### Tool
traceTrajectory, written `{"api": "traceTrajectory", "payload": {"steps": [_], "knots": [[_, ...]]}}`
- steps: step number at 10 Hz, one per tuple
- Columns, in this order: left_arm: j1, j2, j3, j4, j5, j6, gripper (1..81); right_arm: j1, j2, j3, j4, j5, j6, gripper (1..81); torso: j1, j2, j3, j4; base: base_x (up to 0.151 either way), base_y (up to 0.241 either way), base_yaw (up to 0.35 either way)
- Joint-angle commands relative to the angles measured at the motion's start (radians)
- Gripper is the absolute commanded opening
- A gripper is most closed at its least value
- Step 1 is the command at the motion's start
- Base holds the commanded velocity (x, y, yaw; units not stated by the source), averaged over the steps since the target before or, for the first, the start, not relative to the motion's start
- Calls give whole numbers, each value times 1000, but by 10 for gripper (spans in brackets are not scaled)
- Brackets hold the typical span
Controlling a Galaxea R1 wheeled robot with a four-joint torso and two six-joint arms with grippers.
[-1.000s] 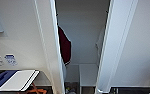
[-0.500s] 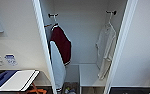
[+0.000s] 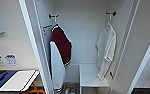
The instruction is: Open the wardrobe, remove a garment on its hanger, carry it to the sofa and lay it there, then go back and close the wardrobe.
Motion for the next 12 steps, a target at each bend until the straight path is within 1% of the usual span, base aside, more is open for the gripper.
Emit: {"api": "traceTrajectory", "payload": {"steps": [1, 2, 3, 4, 5, 7, 8, 9, 11, 12], "knots": [[166, -144, -244, 30, -412, -125, 811, -205, -187, -62, -4, 170, 34, 811, 0, 0, 0, 0, 0, 0, 0], [221, -119, -337, 35, -490, -193, 811, -277, -189, -140, 18, 213, 89, 811, -1, 0, 0, 0, 0, 0, 0], [281, -71, -447, 32, -549, -248, 811, -351, -172, -211, 15, 258, 140, 811, -2, -1, 1, 0, 0, 0, 0], [310, -25, -527, 33, -557, -293, 811, -395, -132, -287, 16, 318, 183, 811, -3, -2, 1, 0, 0, 0, 0], [326, 34, -604, 38, -555, -336, 811, -428, -60, -366, 15, 321, 216, 811, -4, -2, 2, 0, 0, 0, 0], [326, 159, -707, 42, -534, -399, 811, -461, 105, -495, 12, 292, 254, 811, -5, -3, 2, 0, 0, 0, 0], [324, 208, -739, 39, -482, -401, 811, -475, 188, -556, 10, 258, 263, 811, -5, -3, 2, 0, 0, 0, 0], [324, 242, -771, 39, -456, -401, 811, -495, 238, -593, 10, 244, 266, 811, -6, -3, 2, 0, 0, 0, 0], [324, 380, -915, 39, -348, -402, 811, -523, 377, -713, 19, 198, 269, 811, -6, -3, 3, 0, 0, 0, 0], [324, 440, -984, 41, -319, -402, 811, -538, 437, -769, 18, 181, 271, 811, -6, -3, 3, 0, 0, 0, 0]]}}
